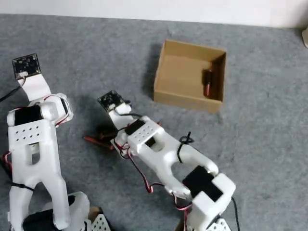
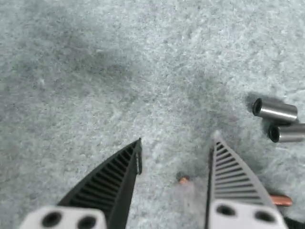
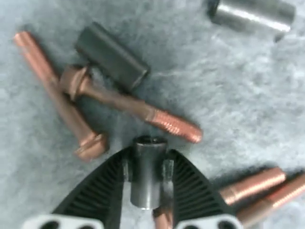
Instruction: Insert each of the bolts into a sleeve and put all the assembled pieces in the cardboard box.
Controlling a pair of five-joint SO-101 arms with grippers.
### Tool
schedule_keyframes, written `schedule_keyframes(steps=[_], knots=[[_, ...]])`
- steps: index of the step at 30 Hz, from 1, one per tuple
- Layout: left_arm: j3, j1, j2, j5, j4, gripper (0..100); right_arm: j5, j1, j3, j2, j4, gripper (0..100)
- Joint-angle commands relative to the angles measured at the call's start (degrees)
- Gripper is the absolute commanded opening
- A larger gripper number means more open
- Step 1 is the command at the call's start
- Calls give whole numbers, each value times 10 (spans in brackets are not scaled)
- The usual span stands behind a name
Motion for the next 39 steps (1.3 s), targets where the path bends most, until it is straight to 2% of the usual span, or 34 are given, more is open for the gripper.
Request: schedule_keyframes(steps=[1, 8, 13, 20, 22, 28, 31, 35, 39], knots=[[-26, 32, 0, 0, -11, 225, -3, 42, 15, -113, 28, 5], [-7, 156, 3, -87, -9, 225, 47, 178, 100, -350, 87, 5], [0, 240, 2, -106, 25, 225, 47, 259, 191, -507, 117, 5], [14, 400, 5, -110, 81, 225, 47, 354, 327, -686, 123, 5], [46, 416, 6, -109, 71, 223, 64, 365, 357, -722, 123, 5], [150, 455, 5, -106, -48, 221, 89, 367, 433, -768, 120, 5], [159, 478, 6, -100, -58, 224, 90, 368, 442, -771, 120, 5], [158, 480, 7, -56, -65, 225, 90, 368, 444, -771, 119, 5], [158, 480, 32, -56, -98, 225, 90, 368, 445, -771, 119, 5]])
